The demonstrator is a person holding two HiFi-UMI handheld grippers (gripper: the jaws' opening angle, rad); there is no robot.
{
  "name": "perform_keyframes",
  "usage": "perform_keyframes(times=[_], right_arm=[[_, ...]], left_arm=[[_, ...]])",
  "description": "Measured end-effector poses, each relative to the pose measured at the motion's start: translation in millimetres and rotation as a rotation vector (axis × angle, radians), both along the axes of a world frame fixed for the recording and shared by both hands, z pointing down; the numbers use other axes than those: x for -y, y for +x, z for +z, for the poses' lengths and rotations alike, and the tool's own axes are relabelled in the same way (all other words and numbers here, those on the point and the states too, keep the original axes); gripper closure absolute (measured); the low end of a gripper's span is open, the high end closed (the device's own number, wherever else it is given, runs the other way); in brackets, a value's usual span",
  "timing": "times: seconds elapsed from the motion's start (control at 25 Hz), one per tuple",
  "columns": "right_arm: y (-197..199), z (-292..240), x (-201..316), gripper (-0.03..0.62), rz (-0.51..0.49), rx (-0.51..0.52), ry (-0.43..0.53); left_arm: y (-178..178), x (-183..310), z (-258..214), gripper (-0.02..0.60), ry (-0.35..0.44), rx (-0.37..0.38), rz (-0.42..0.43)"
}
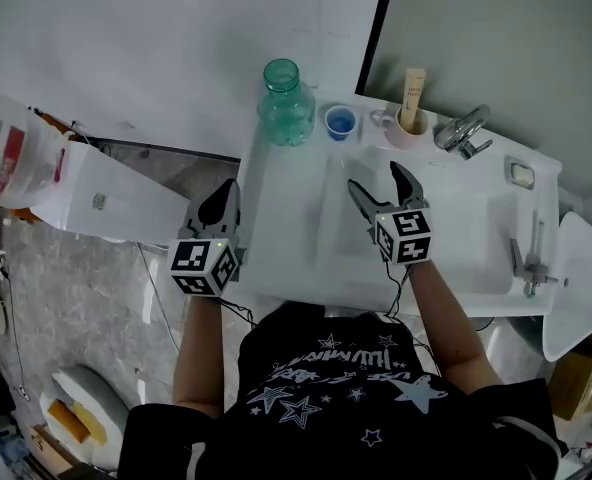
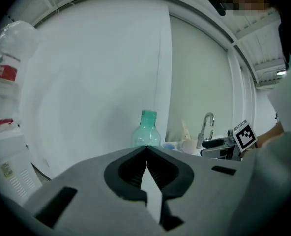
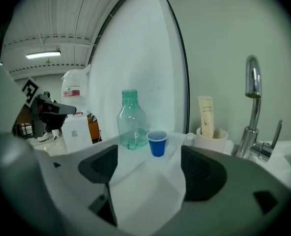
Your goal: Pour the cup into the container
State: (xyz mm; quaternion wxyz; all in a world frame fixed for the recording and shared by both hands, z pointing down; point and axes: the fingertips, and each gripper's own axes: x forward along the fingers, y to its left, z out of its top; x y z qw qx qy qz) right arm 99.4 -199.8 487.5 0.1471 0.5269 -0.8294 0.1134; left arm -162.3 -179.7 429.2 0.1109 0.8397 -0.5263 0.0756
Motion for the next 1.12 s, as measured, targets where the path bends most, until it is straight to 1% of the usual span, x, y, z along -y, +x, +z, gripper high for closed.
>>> perform_keyframes(times=[0.2,0.48,0.64,0.8,0.92,1.04,1.12], right_arm=[[-11.8,1.8,36.8,0.189,0.033,0.003,0.007],[-24.1,34.1,76.1,0.215,0.075,-0.031,-0.024],[-27.8,48.7,87.9,0.253,0.108,-0.043,-0.017],[-28.0,67.0,95.7,0.255,0.125,-0.044,-0.038],[-29.0,70.5,103.3,0.255,0.130,-0.023,-0.032],[-30.2,75.5,113.3,0.258,0.143,0.010,-0.048],[-31.6,79.6,118.3,0.258,0.146,0.009,-0.058]], left_arm=[[-13.6,44.2,-4.0,0.569,0.011,0.004,0.026],[-17.4,90.6,6.7,0.569,0.003,0.042,0.061],[-19.7,107.6,15.1,0.569,-0.014,0.039,0.063],[-18.2,120.2,22.2,0.569,-0.033,0.036,0.077],[-16.3,125.3,27.1,0.569,-0.044,0.038,0.086],[-13.8,128.4,30.7,0.569,-0.051,0.037,0.096],[-12.1,128.8,32.9,0.569,-0.059,0.033,0.101]])
